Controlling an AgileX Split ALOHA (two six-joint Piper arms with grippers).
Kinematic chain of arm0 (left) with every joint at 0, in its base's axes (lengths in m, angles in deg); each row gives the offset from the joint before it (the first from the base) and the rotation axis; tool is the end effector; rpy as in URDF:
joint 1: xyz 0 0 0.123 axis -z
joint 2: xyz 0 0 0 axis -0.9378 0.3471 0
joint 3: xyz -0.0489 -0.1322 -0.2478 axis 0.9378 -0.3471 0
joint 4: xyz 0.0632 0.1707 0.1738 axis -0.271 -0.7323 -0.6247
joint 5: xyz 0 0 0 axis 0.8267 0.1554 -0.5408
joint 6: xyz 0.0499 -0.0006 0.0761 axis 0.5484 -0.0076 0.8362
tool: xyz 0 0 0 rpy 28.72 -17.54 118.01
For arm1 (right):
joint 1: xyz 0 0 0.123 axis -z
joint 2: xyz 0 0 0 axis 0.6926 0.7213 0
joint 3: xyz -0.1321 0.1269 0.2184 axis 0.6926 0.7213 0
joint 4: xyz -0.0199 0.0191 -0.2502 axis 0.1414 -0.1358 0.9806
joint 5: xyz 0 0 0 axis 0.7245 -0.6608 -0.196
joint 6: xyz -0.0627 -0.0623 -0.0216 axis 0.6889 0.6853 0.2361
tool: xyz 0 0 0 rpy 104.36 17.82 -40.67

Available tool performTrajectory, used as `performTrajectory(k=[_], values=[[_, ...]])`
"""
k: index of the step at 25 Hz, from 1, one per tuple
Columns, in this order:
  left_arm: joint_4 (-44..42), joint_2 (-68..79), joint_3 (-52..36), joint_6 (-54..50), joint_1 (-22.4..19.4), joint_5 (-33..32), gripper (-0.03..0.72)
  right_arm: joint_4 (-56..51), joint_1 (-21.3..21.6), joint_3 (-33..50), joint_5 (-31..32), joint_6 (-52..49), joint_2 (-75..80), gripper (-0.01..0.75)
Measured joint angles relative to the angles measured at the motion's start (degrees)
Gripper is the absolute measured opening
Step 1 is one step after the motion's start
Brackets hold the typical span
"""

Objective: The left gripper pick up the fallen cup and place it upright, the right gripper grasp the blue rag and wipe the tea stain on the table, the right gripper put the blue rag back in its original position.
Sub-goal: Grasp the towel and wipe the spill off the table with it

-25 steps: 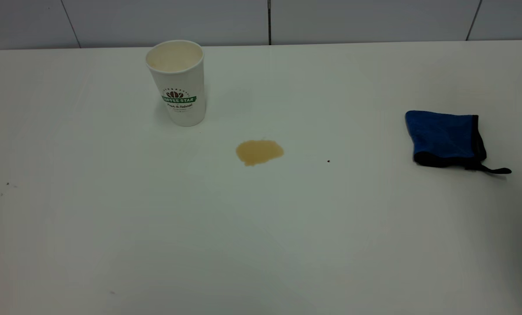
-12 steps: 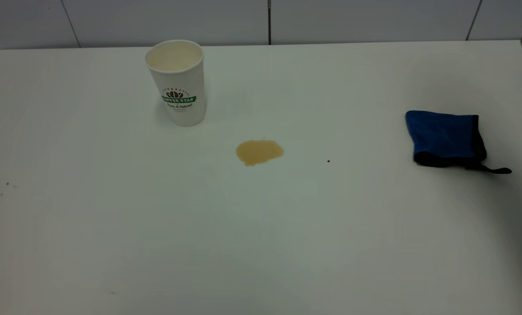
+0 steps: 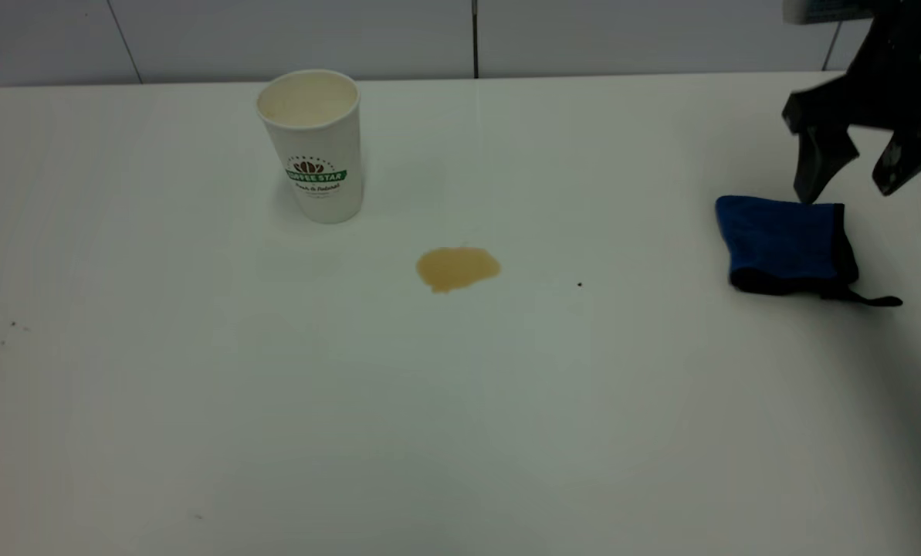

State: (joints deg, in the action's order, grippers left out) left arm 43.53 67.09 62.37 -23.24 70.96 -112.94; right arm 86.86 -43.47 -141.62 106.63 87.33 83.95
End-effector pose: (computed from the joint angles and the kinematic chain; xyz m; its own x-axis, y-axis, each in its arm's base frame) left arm -0.0092 0.0006 0.2680 -0.5104 0.0220 -0.8597 0.0234 0.9997 0.0117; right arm 0.4197 -0.0013 0.0836 -0.9599 -0.0389 -0.2777 -0.0410 0.9992 0.0018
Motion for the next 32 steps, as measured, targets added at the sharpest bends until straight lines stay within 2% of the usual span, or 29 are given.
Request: performTrajectory(k=[14,21,24,26,30,32], values=[[0.0,0.0,0.0,0.0,0.0,0.0,0.239,-1.5,0.0,-14.0,0.6,1.1,15.8,0.661],[0.0,0.0,0.0,0.1,0.0,-0.1,0.239,-1.3,0.0,-16.3,0.4,1.6,18.9,0.622],[0.0,0.0,0.0,0.1,0.0,-0.1,0.239,-1.2,0.0,-16.4,0.2,1.6,19.2,0.531],[0.0,0.0,0.0,0.1,0.0,-0.1,0.239,-1.4,0.0,-16.6,-0.1,1.6,19.4,0.417],[0.0,0.0,0.0,0.1,0.0,-0.1,0.239,-2.2,0.0,-16.7,-0.2,1.7,19.5,0.125],[0.0,0.0,0.0,0.1,0.0,-0.1,0.239,-2.1,-0.4,-16.7,-0.2,1.8,19.5,0.067]])
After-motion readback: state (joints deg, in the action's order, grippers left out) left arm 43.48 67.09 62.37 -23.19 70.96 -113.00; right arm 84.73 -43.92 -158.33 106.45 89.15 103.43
